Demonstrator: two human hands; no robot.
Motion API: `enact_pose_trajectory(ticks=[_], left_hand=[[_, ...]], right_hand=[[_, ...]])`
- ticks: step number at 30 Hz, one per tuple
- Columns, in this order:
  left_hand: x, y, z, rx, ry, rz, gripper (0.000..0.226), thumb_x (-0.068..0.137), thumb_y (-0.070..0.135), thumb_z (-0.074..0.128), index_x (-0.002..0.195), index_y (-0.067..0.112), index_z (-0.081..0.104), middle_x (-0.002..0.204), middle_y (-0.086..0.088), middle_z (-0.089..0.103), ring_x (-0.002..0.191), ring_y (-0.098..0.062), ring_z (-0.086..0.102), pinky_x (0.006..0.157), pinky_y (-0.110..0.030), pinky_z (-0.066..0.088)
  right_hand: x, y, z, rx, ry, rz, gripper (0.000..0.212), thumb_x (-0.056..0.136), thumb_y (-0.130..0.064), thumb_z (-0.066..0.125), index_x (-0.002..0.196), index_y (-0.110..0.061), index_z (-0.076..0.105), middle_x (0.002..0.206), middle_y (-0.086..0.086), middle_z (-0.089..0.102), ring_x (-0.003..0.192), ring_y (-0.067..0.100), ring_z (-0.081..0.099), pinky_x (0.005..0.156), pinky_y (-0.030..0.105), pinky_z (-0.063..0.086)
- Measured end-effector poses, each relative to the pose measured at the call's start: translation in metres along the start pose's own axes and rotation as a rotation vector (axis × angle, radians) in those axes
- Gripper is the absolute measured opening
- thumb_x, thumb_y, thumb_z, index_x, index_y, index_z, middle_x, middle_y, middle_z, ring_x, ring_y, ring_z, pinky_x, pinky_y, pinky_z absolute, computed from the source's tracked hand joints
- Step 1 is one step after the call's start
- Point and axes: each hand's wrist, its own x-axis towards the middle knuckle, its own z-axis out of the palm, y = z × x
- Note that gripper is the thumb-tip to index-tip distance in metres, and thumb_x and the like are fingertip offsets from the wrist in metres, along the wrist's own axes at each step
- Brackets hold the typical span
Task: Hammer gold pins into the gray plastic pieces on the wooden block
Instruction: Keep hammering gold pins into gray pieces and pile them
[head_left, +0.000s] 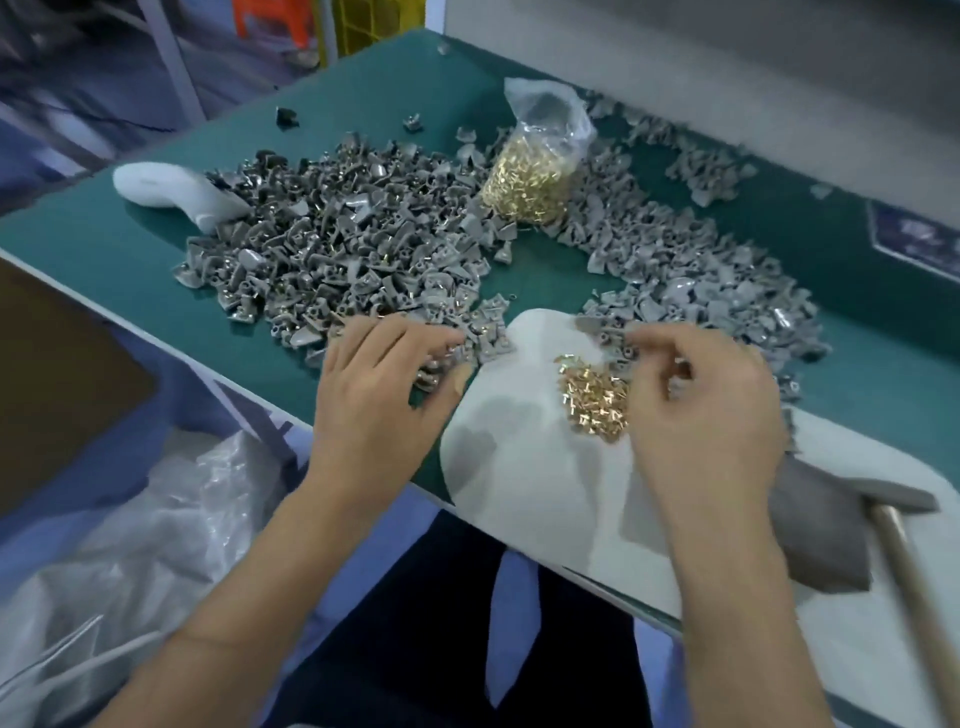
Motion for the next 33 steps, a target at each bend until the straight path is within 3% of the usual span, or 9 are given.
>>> enact_pose_trajectory(ticks=[2,5,8,14,17,22,24,27,33], left_hand=[[0.002,0.026,0.007,-0.120,-0.064,0.017,0.013,0.093,0.025,0.071,0.104,0.020,0.075,0.086,0.010,0.065,0.083,-0.015,0.062,0.071,-0.033,0.051],[0.001,0.067,0.023,-0.264,-0.199,0.119,0.006,0.091,0.024,0.072,0.097,0.024,0.073,0.077,0.015,0.053,0.073,-0.008,0.058,0.056,-0.037,0.053],[0.001,0.089,0.040,-0.274,-0.318,0.160,0.011,0.088,0.024,0.075,0.097,0.030,0.072,0.081,0.020,0.051,0.076,-0.004,0.058,0.057,-0.036,0.054],[0.021,0.076,0.062,-0.277,-0.381,-0.022,0.009,0.094,0.034,0.061,0.099,0.037,0.069,0.089,0.017,0.057,0.074,0.005,0.052,0.066,-0.029,0.046],[0.029,0.066,0.066,-0.231,-0.406,-0.045,0.011,0.097,0.029,0.060,0.104,0.032,0.068,0.097,0.014,0.058,0.082,-0.005,0.054,0.073,-0.033,0.050],[0.036,0.060,0.071,-0.098,-0.416,-0.018,0.029,0.094,-0.006,0.058,0.118,0.008,0.069,0.109,-0.008,0.059,0.103,-0.026,0.055,0.090,-0.034,0.043],[0.039,0.060,0.072,-0.001,-0.453,-0.002,0.031,0.095,-0.004,0.061,0.123,0.007,0.067,0.109,-0.011,0.063,0.108,-0.033,0.054,0.096,-0.043,0.043],[0.046,0.062,0.073,0.059,-0.490,-0.011,0.027,0.098,0.012,0.064,0.124,0.008,0.068,0.107,-0.011,0.062,0.106,-0.033,0.055,0.094,-0.042,0.042],[0.054,0.065,0.075,0.107,-0.505,-0.041,0.012,0.099,0.022,0.064,0.100,0.013,0.072,0.094,-0.006,0.056,0.096,-0.031,0.054,0.083,-0.038,0.039]], right_hand=[[0.010,0.025,-0.020,-0.035,0.003,0.067,0.028,0.091,-0.028,0.048,0.101,-0.034,0.073,0.088,-0.012,0.070,0.085,0.020,0.062,0.071,0.033,0.048],[0.016,0.062,-0.034,-0.067,-0.083,0.152,0.025,0.094,-0.021,0.053,0.102,-0.030,0.074,0.098,-0.011,0.075,0.092,0.017,0.066,0.075,0.028,0.047],[0.008,0.079,-0.032,-0.053,-0.225,0.198,0.029,0.096,-0.015,0.052,0.104,-0.029,0.076,0.108,-0.009,0.075,0.099,0.020,0.066,0.083,0.032,0.052],[0.004,0.083,-0.028,-0.120,-0.246,0.083,0.030,0.094,-0.022,0.050,0.107,-0.038,0.073,0.102,-0.016,0.073,0.099,0.016,0.061,0.072,0.033,0.048],[0.003,0.086,-0.027,-0.112,-0.248,0.082,0.030,0.094,-0.022,0.050,0.107,-0.038,0.072,0.103,-0.017,0.073,0.100,0.015,0.059,0.075,0.033,0.049],[0.003,0.087,-0.027,-0.066,-0.226,0.106,0.028,0.095,-0.021,0.051,0.106,-0.037,0.073,0.100,-0.019,0.073,0.094,0.013,0.058,0.073,0.032,0.047],[0.003,0.086,-0.027,-0.062,-0.226,0.103,0.028,0.095,-0.021,0.051,0.106,-0.036,0.073,0.100,-0.017,0.073,0.093,0.015,0.058,0.075,0.034,0.049],[0.004,0.086,-0.027,-0.060,-0.227,0.103,0.028,0.096,-0.022,0.051,0.106,-0.037,0.072,0.100,-0.017,0.073,0.092,0.014,0.059,0.073,0.032,0.047],[0.004,0.087,-0.028,-0.042,-0.218,0.098,0.028,0.096,-0.022,0.051,0.105,-0.037,0.073,0.100,-0.018,0.073,0.094,0.013,0.058,0.074,0.032,0.047]])
